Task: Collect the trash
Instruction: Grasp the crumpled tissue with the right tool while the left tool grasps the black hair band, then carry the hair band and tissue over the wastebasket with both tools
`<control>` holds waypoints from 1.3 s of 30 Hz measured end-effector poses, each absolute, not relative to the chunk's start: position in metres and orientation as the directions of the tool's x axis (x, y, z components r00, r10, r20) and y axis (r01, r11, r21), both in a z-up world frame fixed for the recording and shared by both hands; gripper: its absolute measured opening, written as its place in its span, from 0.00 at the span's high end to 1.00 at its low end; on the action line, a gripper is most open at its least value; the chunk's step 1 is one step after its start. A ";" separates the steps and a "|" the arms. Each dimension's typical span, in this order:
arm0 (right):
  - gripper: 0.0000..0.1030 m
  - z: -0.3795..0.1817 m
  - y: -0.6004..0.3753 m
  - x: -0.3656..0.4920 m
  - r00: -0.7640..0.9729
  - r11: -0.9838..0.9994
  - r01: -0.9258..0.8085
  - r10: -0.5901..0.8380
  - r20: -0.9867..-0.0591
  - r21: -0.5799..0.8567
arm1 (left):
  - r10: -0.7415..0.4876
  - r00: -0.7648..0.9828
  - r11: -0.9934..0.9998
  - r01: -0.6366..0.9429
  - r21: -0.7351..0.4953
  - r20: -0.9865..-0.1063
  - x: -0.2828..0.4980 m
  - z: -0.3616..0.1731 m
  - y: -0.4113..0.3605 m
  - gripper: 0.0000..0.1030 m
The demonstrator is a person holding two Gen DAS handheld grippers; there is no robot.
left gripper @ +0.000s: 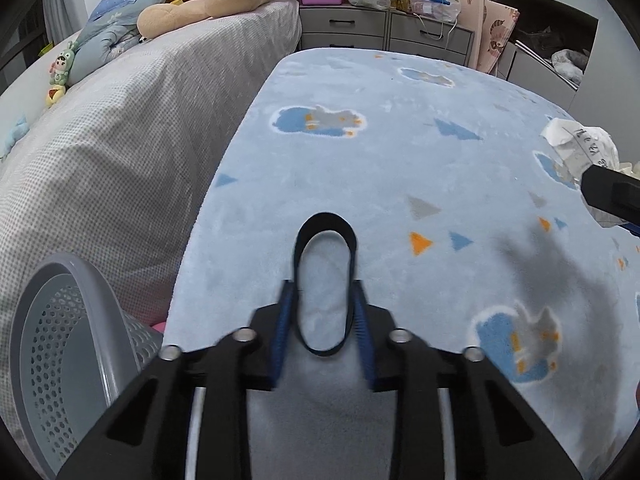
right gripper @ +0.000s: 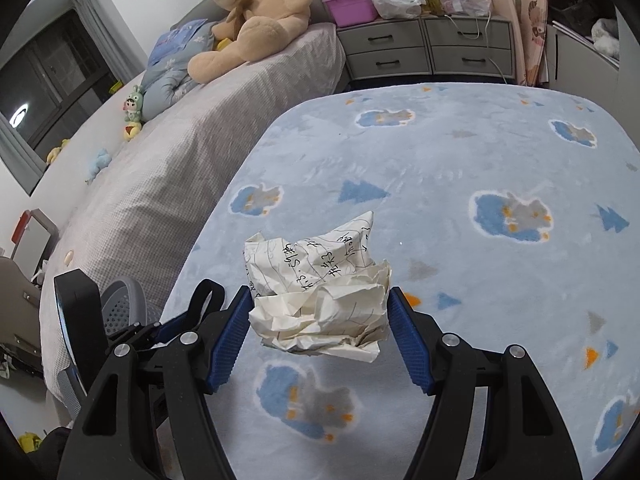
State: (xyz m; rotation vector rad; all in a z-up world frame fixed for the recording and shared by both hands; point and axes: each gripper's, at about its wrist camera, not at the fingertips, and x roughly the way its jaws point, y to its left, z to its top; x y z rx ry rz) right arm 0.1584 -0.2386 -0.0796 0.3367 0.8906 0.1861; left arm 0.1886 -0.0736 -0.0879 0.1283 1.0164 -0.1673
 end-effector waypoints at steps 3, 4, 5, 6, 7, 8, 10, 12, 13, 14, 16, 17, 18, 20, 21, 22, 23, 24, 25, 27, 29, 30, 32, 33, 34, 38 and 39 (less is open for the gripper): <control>0.36 -0.079 -0.236 0.158 0.618 0.933 -0.021 0.294 -0.729 0.358 | -0.095 0.517 0.979 0.204 0.015 -0.851 0.180 -0.084 -0.070 0.84; 0.36 -0.079 -0.234 0.157 0.616 0.934 -0.023 0.295 -0.730 0.357 | -0.098 0.522 0.979 0.205 0.013 -0.848 0.177 -0.082 -0.069 0.84; 0.36 -0.080 -0.232 0.157 0.614 0.934 -0.028 0.297 -0.732 0.355 | -0.102 0.528 0.979 0.204 0.010 -0.843 0.172 -0.080 -0.067 0.84; 0.36 -0.080 -0.229 0.157 0.611 0.936 -0.033 0.296 -0.734 0.350 | -0.106 0.532 0.979 0.203 0.004 -0.840 0.170 -0.078 -0.065 0.84; 0.36 -0.080 -0.226 0.157 0.610 0.939 -0.037 0.294 -0.736 0.343 | -0.114 0.536 0.980 0.201 -0.005 -0.836 0.166 -0.074 -0.062 0.84; 0.36 -0.080 -0.223 0.157 0.607 0.940 -0.042 0.293 -0.739 0.339 | -0.121 0.541 0.980 0.199 -0.013 -0.832 0.163 -0.070 -0.059 0.84; 0.36 -0.080 -0.218 0.157 0.603 0.941 -0.050 0.296 -0.741 0.335 | -0.131 0.555 0.980 0.197 -0.023 -0.821 0.157 -0.061 -0.053 0.84; 0.36 -0.078 -0.211 0.157 0.604 0.944 -0.060 0.294 -0.740 0.326 | -0.132 0.577 0.981 0.191 -0.024 -0.806 0.150 -0.051 -0.045 0.84; 0.36 -0.077 -0.207 0.157 0.605 0.944 -0.066 0.294 -0.740 0.322 | -0.127 0.587 0.982 0.187 -0.018 -0.799 0.147 -0.046 -0.042 0.84; 0.35 -0.076 -0.204 0.157 0.605 0.945 -0.071 0.294 -0.739 0.318 | -0.119 0.598 0.983 0.184 -0.008 -0.792 0.144 -0.042 -0.039 0.84; 0.36 -0.075 -0.195 0.158 0.604 0.947 -0.083 0.295 -0.740 0.309 | -0.100 0.625 0.984 0.177 0.016 -0.774 0.136 -0.032 -0.029 0.84; 0.36 -0.075 -0.191 0.157 0.603 0.949 -0.090 0.294 -0.742 0.303 | -0.093 0.634 0.985 0.172 0.022 -0.767 0.133 -0.027 -0.023 0.84; 0.36 -0.074 -0.185 0.156 0.602 0.950 -0.099 0.295 -0.742 0.298 | -0.088 0.641 0.986 0.167 0.026 -0.763 0.130 -0.023 -0.019 0.84; 0.36 -0.072 -0.174 0.155 0.597 0.950 -0.120 0.302 -0.743 0.289 | -0.072 0.660 0.988 0.148 0.036 -0.748 0.123 -0.013 -0.004 0.84; 0.36 -0.070 -0.168 0.153 0.596 0.950 -0.130 0.305 -0.743 0.285 | -0.062 0.670 0.990 0.138 0.042 -0.740 0.120 -0.008 0.003 0.84; 0.36 -0.069 -0.163 0.152 0.595 0.949 -0.142 0.309 -0.742 0.281 | -0.055 0.677 0.991 0.130 0.045 -0.734 0.117 -0.005 0.010 0.84; 0.36 -0.067 -0.156 0.151 0.594 0.949 -0.154 0.313 -0.741 0.277 | -0.049 0.683 0.992 0.120 0.046 -0.728 0.115 -0.001 0.016 0.84; 0.36 -0.065 -0.149 0.149 0.594 0.947 -0.166 0.317 -0.739 0.274 | -0.040 0.691 0.993 0.106 0.047 -0.721 0.111 0.003 0.026 0.84; 0.36 -0.063 -0.143 0.147 0.594 0.946 -0.177 0.323 -0.737 0.272 | -0.033 0.696 0.994 0.096 0.048 -0.717 0.108 0.007 0.033 0.84; 0.36 -0.058 -0.128 0.143 0.593 0.942 -0.205 0.336 -0.732 0.267 | -0.018 0.706 0.996 0.072 0.047 -0.708 0.103 0.012 0.049 0.84; 0.36 -0.053 -0.110 0.137 0.598 0.940 -0.234 0.339 -0.726 0.247 | -0.002 0.714 0.998 0.044 0.042 -0.700 0.097 0.016 0.066 0.84; 0.36 -0.050 -0.102 0.134 0.599 0.939 -0.247 0.343 -0.724 0.240 | 0.009 0.719 0.999 0.030 0.044 -0.695 0.094 0.017 0.074 0.84; 0.35 -0.046 -0.086 0.129 0.598 0.933 -0.274 0.356 -0.718 0.235 | 0.024 0.726 0.999 0.007 0.042 -0.687 0.089 0.017 0.086 0.84; 0.35 -0.044 -0.078 0.126 0.597 0.929 -0.284 0.365 -0.715 0.237 | 0.027 0.727 0.999 -0.004 0.035 -0.686 0.087 0.016 0.094 0.84; 0.35 -0.042 -0.071 0.124 0.595 0.924 -0.295 0.376 -0.711 0.242 | 0.030 0.728 1.000 -0.015 0.027 -0.685 0.084 0.015 0.101 0.84; 0.35 -0.037 -0.040 0.115 0.586 0.910 -0.340 0.402 -0.704 0.237 | 0.043 0.725 0.999 -0.048 0.011 -0.688 0.076 0.009 0.125 0.84; 0.35 -0.037 -0.033 0.113 0.585 0.908 -0.349 0.404 -0.703 0.231 | 0.047 0.724 0.998 -0.055 0.010 -0.689 0.075 0.008 0.129 0.84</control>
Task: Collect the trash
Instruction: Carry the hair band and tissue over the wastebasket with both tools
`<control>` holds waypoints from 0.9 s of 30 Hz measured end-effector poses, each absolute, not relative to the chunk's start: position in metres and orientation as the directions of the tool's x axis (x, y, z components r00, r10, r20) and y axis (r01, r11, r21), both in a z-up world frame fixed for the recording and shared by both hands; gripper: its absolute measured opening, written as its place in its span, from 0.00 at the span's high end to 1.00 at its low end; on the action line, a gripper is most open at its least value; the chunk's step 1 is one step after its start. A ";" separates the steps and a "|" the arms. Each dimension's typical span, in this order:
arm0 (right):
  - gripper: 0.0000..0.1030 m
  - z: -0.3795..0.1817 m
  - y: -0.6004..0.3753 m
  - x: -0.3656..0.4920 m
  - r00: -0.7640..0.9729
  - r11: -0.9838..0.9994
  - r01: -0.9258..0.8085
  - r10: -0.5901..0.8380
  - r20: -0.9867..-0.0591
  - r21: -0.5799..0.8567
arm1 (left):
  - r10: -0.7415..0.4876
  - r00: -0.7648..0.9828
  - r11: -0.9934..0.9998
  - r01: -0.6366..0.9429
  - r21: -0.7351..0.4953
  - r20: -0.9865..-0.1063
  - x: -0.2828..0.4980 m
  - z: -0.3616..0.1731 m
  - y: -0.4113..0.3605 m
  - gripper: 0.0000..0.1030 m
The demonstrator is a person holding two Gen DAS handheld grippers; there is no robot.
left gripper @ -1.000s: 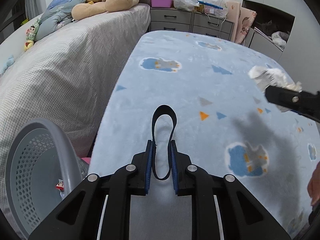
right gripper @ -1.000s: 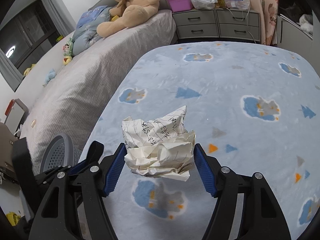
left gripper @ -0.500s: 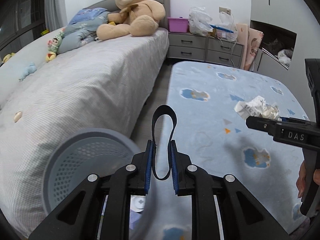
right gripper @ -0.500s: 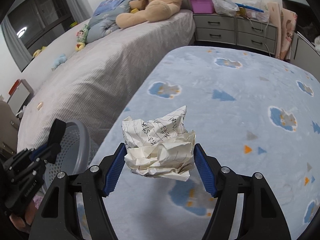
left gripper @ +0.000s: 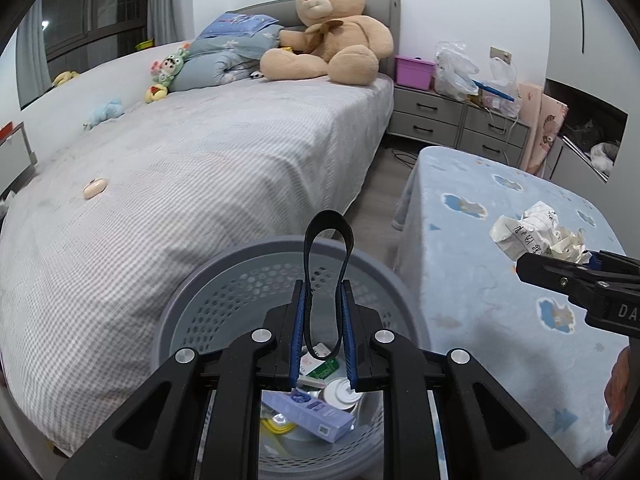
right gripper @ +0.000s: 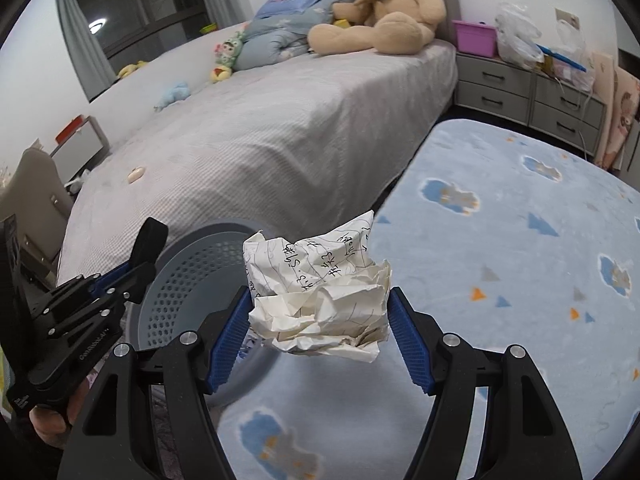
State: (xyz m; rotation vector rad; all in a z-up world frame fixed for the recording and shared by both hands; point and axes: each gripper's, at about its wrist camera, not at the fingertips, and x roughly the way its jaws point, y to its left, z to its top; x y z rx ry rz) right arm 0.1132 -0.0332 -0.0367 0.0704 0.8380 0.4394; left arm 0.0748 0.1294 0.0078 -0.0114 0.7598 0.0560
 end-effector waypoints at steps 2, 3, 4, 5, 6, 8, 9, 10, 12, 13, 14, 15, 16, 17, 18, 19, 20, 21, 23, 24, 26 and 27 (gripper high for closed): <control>0.35 -0.039 -0.019 0.112 0.578 0.903 -0.365 0.412 -0.704 0.228 | 0.059 0.721 0.997 -0.075 0.007 -0.690 0.073 0.004 0.140 0.84; 0.35 -0.042 -0.013 0.113 0.571 0.899 -0.367 0.420 -0.706 0.238 | 0.066 0.720 0.996 -0.085 0.006 -0.691 0.072 0.002 0.145 0.84; 0.35 -0.046 -0.007 0.114 0.560 0.895 -0.370 0.429 -0.709 0.249 | 0.072 0.719 0.995 -0.097 0.004 -0.692 0.071 -0.001 0.151 0.84; 0.35 -0.049 -0.001 0.115 0.550 0.892 -0.376 0.433 -0.714 0.251 | 0.078 0.716 0.994 -0.106 0.003 -0.694 0.070 -0.003 0.154 0.84; 0.35 -0.052 0.006 0.115 0.546 0.891 -0.382 0.431 -0.719 0.244 | 0.086 0.713 0.993 -0.118 0.002 -0.696 0.069 -0.005 0.159 0.84; 0.35 -0.056 0.018 0.117 0.539 0.889 -0.396 0.428 -0.725 0.230 | 0.102 0.709 0.990 -0.140 0.003 -0.698 0.068 -0.007 0.168 0.84; 0.35 -0.058 0.024 0.117 0.534 0.886 -0.401 0.432 -0.727 0.232 | 0.108 0.709 0.989 -0.148 0.003 -0.697 0.067 -0.007 0.170 0.84; 0.35 -0.059 0.028 0.118 0.528 0.883 -0.405 0.439 -0.727 0.238 | 0.115 0.708 0.988 -0.157 0.003 -0.696 0.066 -0.008 0.174 0.84; 0.35 -0.061 0.036 0.120 0.518 0.875 -0.414 0.453 -0.726 0.251 | 0.121 0.703 0.986 -0.167 0.003 -0.701 0.067 -0.011 0.180 0.84; 0.35 -0.062 0.040 0.122 0.515 0.872 -0.417 0.459 -0.724 0.256 | 0.124 0.699 0.986 -0.169 0.005 -0.704 0.067 -0.012 0.182 0.84; 0.35 -0.063 0.045 0.123 0.512 0.869 -0.422 0.464 -0.722 0.259 | 0.124 0.694 0.985 -0.171 0.006 -0.709 0.068 -0.014 0.184 0.84; 0.35 -0.064 0.048 0.123 0.510 0.866 -0.426 0.468 -0.721 0.261 | 0.124 0.690 0.985 -0.171 0.005 -0.713 0.068 -0.016 0.185 0.84; 0.35 -0.066 0.052 0.124 0.505 0.863 -0.433 0.472 -0.722 0.262 | 0.125 0.685 0.985 -0.174 0.005 -0.717 0.069 -0.017 0.188 0.84; 0.35 -0.069 0.055 0.124 0.499 0.859 -0.440 0.475 -0.725 0.260 | 0.128 0.681 0.984 -0.178 0.007 -0.722 0.071 -0.019 0.190 0.84; 0.35 -0.071 0.058 0.123 0.494 0.857 -0.449 0.474 -0.729 0.253 | 0.130 0.677 0.984 -0.180 0.008 -0.724 0.071 -0.020 0.191 0.84; 0.35 -0.075 0.061 0.123 0.488 0.856 -0.456 0.470 -0.735 0.244 | 0.131 0.673 0.983 -0.183 0.008 -0.728 0.072 -0.021 0.193 0.84; 0.35 -0.078 0.063 0.124 0.484 0.856 -0.458 0.467 -0.740 0.241 | 0.131 0.670 0.983 -0.184 0.008 -0.731 0.073 -0.023 0.194 0.84; 0.35 -0.081 0.064 0.125 0.477 0.854 -0.458 0.470 -0.743 0.247 | 0.131 0.667 0.983 -0.185 0.007 -0.734 0.073 -0.024 0.196 0.84; 0.35 -0.085 0.066 0.126 0.462 0.849 -0.460 0.479 -0.746 0.260 | 0.134 0.660 0.982 -0.187 0.012 -0.739 0.074 -0.027 0.197 0.84; 0.35 -0.086 0.066 0.127 0.460 0.848 -0.462 0.479 -0.748 0.259 | 0.134 0.657 0.982 -0.187 0.012 -0.742 0.075 -0.028 0.197 0.84; 0.35 -0.088 0.068 0.127 0.455 0.844 -0.470 0.482 -0.749 0.258 | 0.133 0.655 0.982 -0.186 0.011 -0.743 0.075 -0.029 0.197 0.84; 0.35 -0.088 0.068 0.127 0.453 0.843 -0.472 0.482 -0.750 0.257 | 0.132 0.655 0.982 -0.186 0.010 -0.744 0.076 -0.029 0.197 0.84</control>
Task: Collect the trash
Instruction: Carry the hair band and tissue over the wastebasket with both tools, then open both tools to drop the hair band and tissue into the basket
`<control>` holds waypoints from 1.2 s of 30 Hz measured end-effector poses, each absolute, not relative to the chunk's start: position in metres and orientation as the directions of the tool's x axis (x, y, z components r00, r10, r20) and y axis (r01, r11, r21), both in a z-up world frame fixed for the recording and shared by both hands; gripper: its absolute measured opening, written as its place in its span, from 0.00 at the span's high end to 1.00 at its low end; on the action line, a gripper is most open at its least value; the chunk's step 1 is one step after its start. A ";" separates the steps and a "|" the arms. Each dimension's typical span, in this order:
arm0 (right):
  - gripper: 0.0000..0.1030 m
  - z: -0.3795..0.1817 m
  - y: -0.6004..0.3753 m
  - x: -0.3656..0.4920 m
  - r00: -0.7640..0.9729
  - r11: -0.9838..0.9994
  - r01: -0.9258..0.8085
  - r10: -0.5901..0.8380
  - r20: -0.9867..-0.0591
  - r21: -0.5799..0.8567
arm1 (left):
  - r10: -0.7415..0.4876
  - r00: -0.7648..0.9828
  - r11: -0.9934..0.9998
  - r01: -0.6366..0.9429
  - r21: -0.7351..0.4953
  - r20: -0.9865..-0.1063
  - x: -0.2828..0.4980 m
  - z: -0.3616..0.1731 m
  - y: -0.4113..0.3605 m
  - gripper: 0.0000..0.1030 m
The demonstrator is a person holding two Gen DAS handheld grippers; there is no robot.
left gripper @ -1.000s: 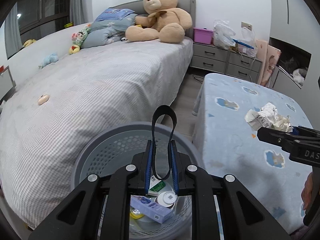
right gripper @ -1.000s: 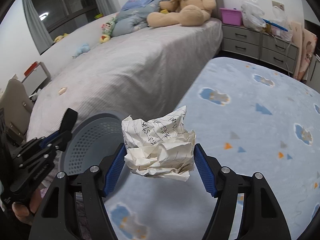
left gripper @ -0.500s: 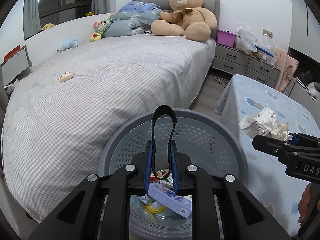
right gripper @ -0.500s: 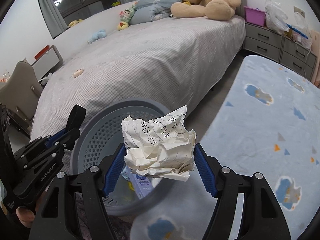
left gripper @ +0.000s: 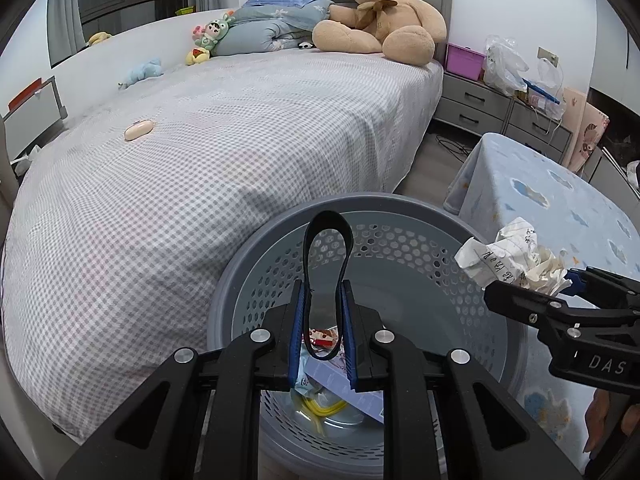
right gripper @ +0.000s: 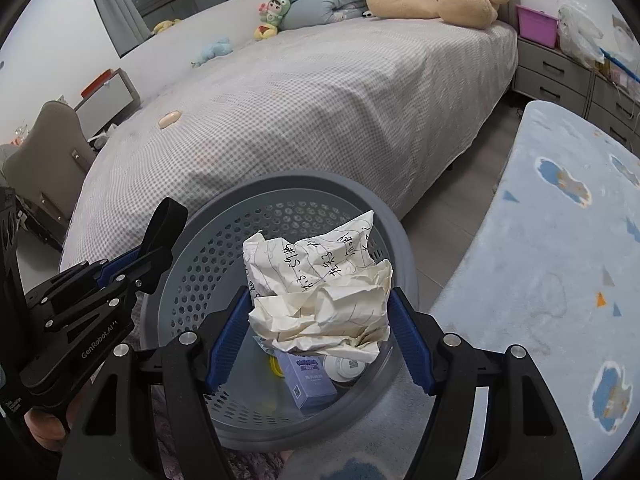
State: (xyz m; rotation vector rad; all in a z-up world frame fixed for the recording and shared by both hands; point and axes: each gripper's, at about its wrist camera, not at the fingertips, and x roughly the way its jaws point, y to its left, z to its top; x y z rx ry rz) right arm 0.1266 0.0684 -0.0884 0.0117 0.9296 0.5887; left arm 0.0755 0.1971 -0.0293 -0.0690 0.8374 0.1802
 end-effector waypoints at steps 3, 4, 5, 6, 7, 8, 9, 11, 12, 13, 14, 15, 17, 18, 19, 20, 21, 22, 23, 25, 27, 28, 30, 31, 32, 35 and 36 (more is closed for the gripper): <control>0.34 -0.090 0.067 0.127 0.451 0.844 -0.469 0.482 -0.751 0.260 | 0.124 0.652 0.983 -0.182 0.004 -0.748 0.077 -0.031 0.197 0.84; 0.34 -0.091 0.067 0.128 0.449 0.844 -0.467 0.483 -0.751 0.263 | 0.123 0.652 0.983 -0.181 0.004 -0.749 0.077 -0.032 0.197 0.84; 0.34 -0.091 0.066 0.128 0.448 0.844 -0.466 0.484 -0.752 0.266 | 0.122 0.651 0.984 -0.181 0.004 -0.749 0.077 -0.032 0.197 0.84; 0.34 -0.091 0.066 0.128 0.448 0.844 -0.466 0.484 -0.752 0.266 | 0.122 0.650 0.984 -0.180 0.004 -0.750 0.077 -0.032 0.197 0.84; 0.34 -0.091 0.066 0.128 0.448 0.844 -0.466 0.484 -0.751 0.266 | 0.122 0.650 0.984 -0.180 0.004 -0.750 0.077 -0.032 0.196 0.84; 0.33 -0.091 0.066 0.128 0.449 0.844 -0.466 0.485 -0.751 0.266 | 0.121 0.650 0.984 -0.180 0.003 -0.750 0.077 -0.032 0.197 0.84; 0.33 -0.091 0.066 0.128 0.448 0.843 -0.467 0.487 -0.750 0.268 | 0.122 0.650 0.984 -0.181 0.003 -0.750 0.077 -0.032 0.196 0.84; 0.33 -0.091 0.066 0.128 0.449 0.841 -0.472 0.488 -0.749 0.266 | 0.125 0.650 0.983 -0.183 0.005 -0.749 0.077 -0.032 0.196 0.84; 0.33 -0.090 0.066 0.128 0.449 0.840 -0.474 0.489 -0.747 0.265 | 0.126 0.651 0.983 -0.184 0.006 -0.749 0.077 -0.032 0.196 0.84; 0.33 -0.090 0.066 0.128 0.450 0.839 -0.475 0.491 -0.746 0.266 | 0.127 0.651 0.983 -0.184 0.006 -0.748 0.076 -0.032 0.196 0.84; 0.33 -0.089 0.066 0.127 0.451 0.838 -0.476 0.492 -0.744 0.266 | 0.128 0.652 0.983 -0.185 0.008 -0.748 0.076 -0.032 0.196 0.84; 0.33 -0.089 0.066 0.127 0.453 0.838 -0.476 0.493 -0.743 0.266 | 0.130 0.652 0.983 -0.186 0.009 -0.747 0.076 -0.032 0.196 0.84; 0.30 -0.087 0.066 0.126 0.456 0.838 -0.476 0.495 -0.739 0.267 | 0.131 0.654 0.983 -0.186 0.009 -0.745 0.075 -0.032 0.195 0.83; 0.30 -0.087 0.066 0.126 0.456 0.836 -0.477 0.498 -0.738 0.269 | 0.132 0.654 0.982 -0.187 0.010 -0.745 0.075 -0.032 0.195 0.78; 0.29 -0.087 0.066 0.126 0.454 0.835 -0.479 0.500 -0.737 0.272 | 0.135 0.654 0.982 -0.190 0.011 -0.745 0.074 -0.032 0.196 0.73; 0.29 -0.087 0.066 0.126 0.454 0.834 -0.479 0.502 -0.736 0.274 | 0.137 0.654 0.981 -0.193 0.010 -0.744 0.074 -0.032 0.196 0.71; 0.28 -0.087 0.065 0.126 0.454 0.834 -0.478 0.502 -0.736 0.275 | 0.137 0.655 0.981 -0.195 0.009 -0.743 0.074 -0.031 0.197 0.68; 0.27 -0.086 0.065 0.126 0.455 0.834 -0.478 0.505 -0.734 0.277 | 0.138 0.656 0.980 -0.199 0.007 -0.742 0.073 -0.031 0.197 0.64; 0.25 -0.085 0.065 0.126 0.456 0.833 -0.478 0.506 -0.732 0.279 | 0.141 0.657 0.979 -0.203 0.007 -0.741 0.073 -0.030 0.198 0.60; 0.22 -0.084 0.065 0.126 0.460 0.833 -0.478 0.508 -0.728 0.279 | 0.149 0.661 0.977 -0.211 0.008 -0.735 0.072 -0.029 0.199 0.43; 0.18 -0.083 0.064 0.126 0.465 0.833 -0.476 0.510 -0.724 0.281 | 0.157 0.668 0.976 -0.217 0.011 -0.728 0.071 -0.027 0.199 0.37; 0.17 -0.082 0.063 0.126 0.467 0.833 -0.476 0.512 -0.721 0.282 | 0.160 0.670 0.976 -0.219 0.013 -0.725 0.070 -0.027 0.199 0.37; 0.17 -0.082 0.063 0.126 0.468 0.833 -0.475 0.512 -0.720 0.283 | 0.163 0.668 0.975 -0.220 0.016 -0.726 0.070 -0.027 0.199 0.36; 0.17 -0.082 0.063 0.126 0.467 0.833 -0.474 0.512 -0.721 0.284 | 0.164 0.667 0.975 -0.221 0.016 -0.727 0.071 -0.027 0.199 0.35; 0.17 -0.082 0.063 0.126 0.467 0.833 -0.474 0.512 -0.721 0.284 | 0.164 0.666 0.975 -0.222 0.017 -0.728 0.071 -0.027 0.199 0.35; 0.17 -0.083 0.064 0.126 0.465 0.833 -0.476 0.510 -0.724 0.281 | 0.167 0.664 0.973 -0.228 0.015 -0.729 0.071 -0.027 0.201 0.33; 0.17 -0.083 0.064 0.126 0.466 0.834 -0.476 0.509 -0.724 0.280 | 0.167 0.664 0.973 -0.230 0.014 -0.729 0.071 -0.027 0.201 0.33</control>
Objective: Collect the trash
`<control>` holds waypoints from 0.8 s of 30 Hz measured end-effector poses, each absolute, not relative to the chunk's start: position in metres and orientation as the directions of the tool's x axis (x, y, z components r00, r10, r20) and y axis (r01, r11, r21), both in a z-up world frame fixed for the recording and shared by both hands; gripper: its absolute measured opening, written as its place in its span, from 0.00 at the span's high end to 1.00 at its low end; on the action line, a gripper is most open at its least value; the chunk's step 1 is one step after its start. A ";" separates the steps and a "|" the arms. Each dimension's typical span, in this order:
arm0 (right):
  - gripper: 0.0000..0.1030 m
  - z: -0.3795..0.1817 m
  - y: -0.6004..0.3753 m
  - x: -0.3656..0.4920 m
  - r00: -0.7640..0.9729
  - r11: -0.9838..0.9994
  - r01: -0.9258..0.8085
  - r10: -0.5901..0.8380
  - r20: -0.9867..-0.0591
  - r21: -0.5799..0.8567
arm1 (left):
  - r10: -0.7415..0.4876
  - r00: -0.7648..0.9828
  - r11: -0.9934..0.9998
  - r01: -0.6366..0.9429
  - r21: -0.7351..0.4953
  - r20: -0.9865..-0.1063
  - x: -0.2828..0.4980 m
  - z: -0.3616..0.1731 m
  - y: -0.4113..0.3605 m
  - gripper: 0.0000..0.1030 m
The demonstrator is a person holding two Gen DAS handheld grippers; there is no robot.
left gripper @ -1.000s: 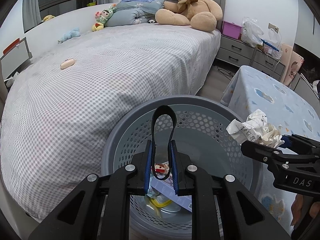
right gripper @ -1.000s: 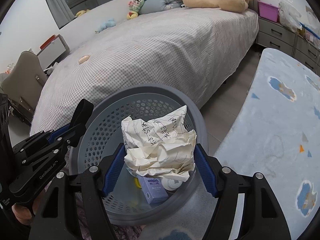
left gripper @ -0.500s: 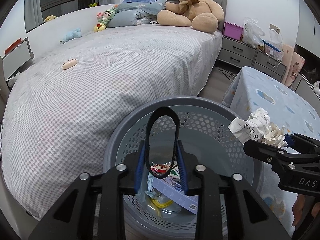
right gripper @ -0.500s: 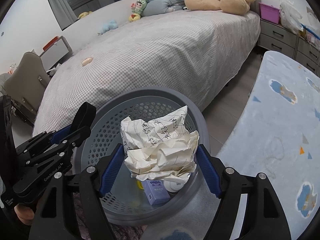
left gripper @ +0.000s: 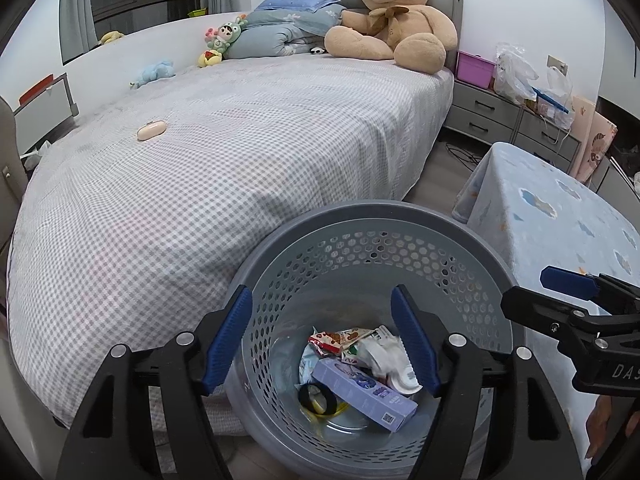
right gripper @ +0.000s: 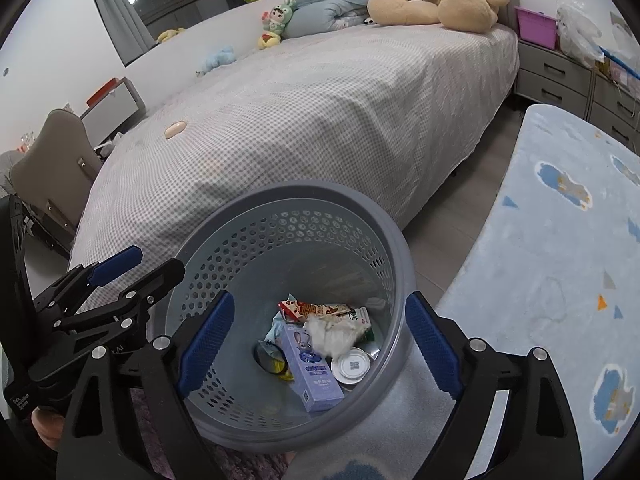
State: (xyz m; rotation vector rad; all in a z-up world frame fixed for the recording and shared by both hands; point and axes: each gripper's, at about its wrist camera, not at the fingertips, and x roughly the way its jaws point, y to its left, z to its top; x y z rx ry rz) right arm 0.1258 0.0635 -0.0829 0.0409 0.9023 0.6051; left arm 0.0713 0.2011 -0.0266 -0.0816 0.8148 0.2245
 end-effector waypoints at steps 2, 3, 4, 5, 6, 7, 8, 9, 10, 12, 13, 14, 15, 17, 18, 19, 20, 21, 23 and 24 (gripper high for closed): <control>0.17 -0.083 0.063 0.126 0.465 0.833 -0.476 0.510 -0.724 0.282 | 0.168 0.662 0.972 -0.233 0.013 -0.731 0.072 -0.027 0.202 0.33; 0.17 -0.083 0.064 0.126 0.464 0.833 -0.475 0.510 -0.724 0.282 | 0.170 0.661 0.972 -0.234 0.014 -0.731 0.072 -0.027 0.202 0.33; 0.17 -0.084 0.064 0.126 0.464 0.834 -0.475 0.509 -0.725 0.282 | 0.170 0.660 0.972 -0.235 0.013 -0.732 0.072 -0.027 0.202 0.33; 0.17 -0.084 0.064 0.125 0.464 0.834 -0.475 0.509 -0.725 0.281 | 0.169 0.660 0.972 -0.236 0.012 -0.732 0.072 -0.027 0.203 0.33; 0.17 -0.084 0.064 0.125 0.463 0.833 -0.475 0.509 -0.725 0.282 | 0.169 0.660 0.972 -0.236 0.012 -0.732 0.072 -0.027 0.203 0.33; 0.17 -0.084 0.064 0.125 0.461 0.833 -0.475 0.509 -0.726 0.282 | 0.170 0.659 0.972 -0.237 0.013 -0.733 0.072 -0.028 0.203 0.32; 0.17 -0.085 0.064 0.125 0.461 0.833 -0.475 0.509 -0.727 0.282 | 0.170 0.658 0.971 -0.237 0.012 -0.734 0.072 -0.028 0.203 0.31; 0.17 -0.085 0.064 0.125 0.460 0.833 -0.476 0.509 -0.728 0.282 | 0.170 0.657 0.971 -0.239 0.012 -0.735 0.072 -0.028 0.204 0.30; 0.17 -0.085 0.065 0.125 0.459 0.833 -0.476 0.508 -0.728 0.281 | 0.171 0.656 0.971 -0.240 0.011 -0.735 0.072 -0.028 0.204 0.30; 0.17 -0.086 0.065 0.125 0.458 0.833 -0.476 0.508 -0.729 0.282 | 0.171 0.657 0.970 -0.242 0.009 -0.734 0.072 -0.028 0.205 0.29; 0.17 -0.086 0.065 0.125 0.458 0.833 -0.475 0.508 -0.729 0.282 | 0.171 0.657 0.970 -0.242 0.009 -0.734 0.072 -0.028 0.205 0.29; 0.17 -0.086 0.065 0.125 0.459 0.834 -0.475 0.508 -0.729 0.282 | 0.172 0.657 0.970 -0.243 0.009 -0.734 0.072 -0.028 0.205 0.29; 0.17 -0.086 0.065 0.125 0.458 0.833 -0.475 0.509 -0.729 0.283 | 0.171 0.657 0.970 -0.243 0.009 -0.734 0.072 -0.028 0.205 0.29; 0.17 -0.086 0.065 0.125 0.456 0.833 -0.474 0.509 -0.730 0.285 | 0.172 0.657 0.970 -0.245 0.009 -0.734 0.072 -0.028 0.205 0.27; 0.17 -0.086 0.065 0.125 0.456 0.833 -0.474 0.509 -0.730 0.285 | 0.174 0.656 0.969 -0.246 0.009 -0.734 0.072 -0.028 0.205 0.27; 0.17 -0.086 0.065 0.125 0.456 0.833 -0.474 0.509 -0.730 0.284 | 0.174 0.656 0.969 -0.247 0.009 -0.735 0.072 -0.028 0.206 0.27; 0.17 -0.087 0.065 0.125 0.456 0.834 -0.474 0.508 -0.730 0.284 | 0.174 0.655 0.969 -0.247 0.008 -0.735 0.072 -0.028 0.206 0.27; 0.17 -0.086 0.065 0.125 0.456 0.833 -0.474 0.509 -0.730 0.284 | 0.174 0.655 0.969 -0.248 0.008 -0.735 0.072 -0.028 0.206 0.27; 0.16 -0.087 0.065 0.125 0.454 0.833 -0.474 0.508 -0.731 0.284 | 0.173 0.656 0.969 -0.247 0.007 -0.735 0.072 -0.028 0.206 0.26; 0.16 -0.087 0.065 0.125 0.453 0.833 -0.475 0.509 -0.732 0.285 | 0.172 0.656 0.969 -0.247 0.007 -0.735 0.072 -0.029 0.206 0.24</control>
